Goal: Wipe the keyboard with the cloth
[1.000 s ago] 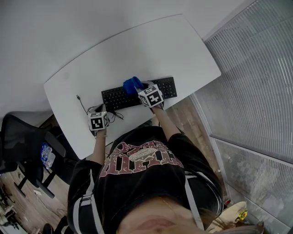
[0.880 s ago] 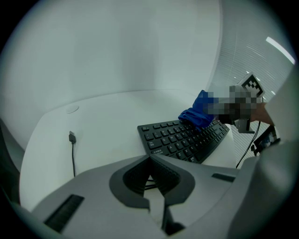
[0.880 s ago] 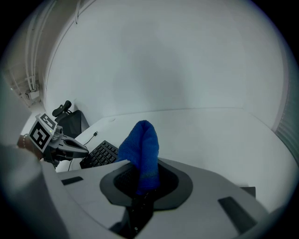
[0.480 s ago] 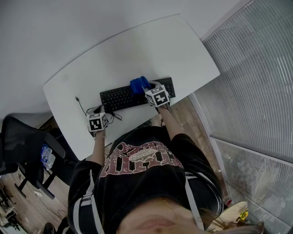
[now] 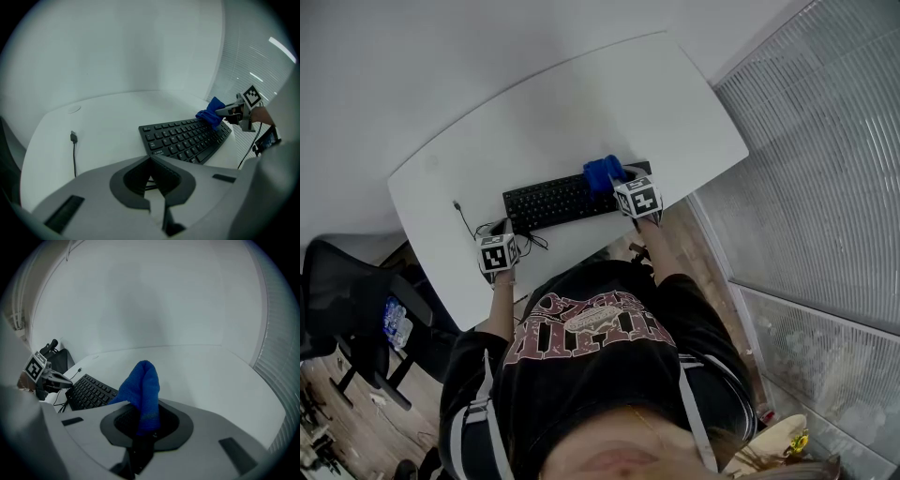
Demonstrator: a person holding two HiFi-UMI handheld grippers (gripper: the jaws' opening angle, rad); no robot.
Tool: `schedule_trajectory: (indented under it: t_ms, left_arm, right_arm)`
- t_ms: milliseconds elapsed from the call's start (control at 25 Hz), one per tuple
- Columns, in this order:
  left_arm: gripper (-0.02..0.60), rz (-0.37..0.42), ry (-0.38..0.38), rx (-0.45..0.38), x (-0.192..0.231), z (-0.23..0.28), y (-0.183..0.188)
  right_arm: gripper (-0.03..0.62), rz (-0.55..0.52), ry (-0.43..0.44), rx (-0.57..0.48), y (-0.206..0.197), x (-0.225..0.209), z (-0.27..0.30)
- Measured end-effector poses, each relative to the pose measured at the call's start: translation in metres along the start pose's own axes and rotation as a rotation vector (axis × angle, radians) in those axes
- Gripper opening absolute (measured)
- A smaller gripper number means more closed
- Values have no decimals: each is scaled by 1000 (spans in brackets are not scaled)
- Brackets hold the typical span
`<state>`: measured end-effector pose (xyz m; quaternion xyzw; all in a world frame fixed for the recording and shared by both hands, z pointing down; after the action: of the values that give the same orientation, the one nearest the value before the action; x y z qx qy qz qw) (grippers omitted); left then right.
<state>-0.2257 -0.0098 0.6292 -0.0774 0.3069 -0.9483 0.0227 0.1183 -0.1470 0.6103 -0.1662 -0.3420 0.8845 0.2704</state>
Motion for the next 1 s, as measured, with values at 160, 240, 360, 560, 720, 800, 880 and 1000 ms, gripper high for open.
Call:
schedule_trajectory:
  t_ms: [160, 240, 360, 560, 720, 800, 880, 1000]
  left_arm:
    - [37, 1, -1, -2, 0, 0, 0]
    - [35, 3, 0, -1, 1, -1, 0]
    - [37, 3, 0, 0, 1, -1, 0]
    - [37, 7, -1, 3, 0, 1, 1]
    - [37, 1, 2, 1, 0, 0, 1]
    - [37, 0, 0, 1, 0, 0, 1]
    - [37, 3, -1, 3, 0, 1, 0]
    - [37, 4, 0, 2, 1, 1, -1]
  right_arm:
    - [57, 10, -46, 2, -6, -17, -9]
    - [55, 21, -72, 3, -9, -26, -14]
    - [57, 44, -111, 4, -14, -41, -22]
    - [57, 73, -163, 8, -25, -64, -33]
    - [57, 82, -199, 11, -31, -77, -42]
    - [57, 93, -217, 10, -34, -83, -46]
    - [57, 110, -234, 9, -38, -88, -50]
    - [55, 129, -258, 7, -43, -96, -54]
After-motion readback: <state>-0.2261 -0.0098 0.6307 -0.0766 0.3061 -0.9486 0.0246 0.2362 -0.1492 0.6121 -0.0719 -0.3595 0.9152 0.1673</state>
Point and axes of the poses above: the fingertips, and each gripper's own axes: z forward along the fingers, x to its left, y out of its top, the point moved 8 cm from there along -z, backward along the fingers
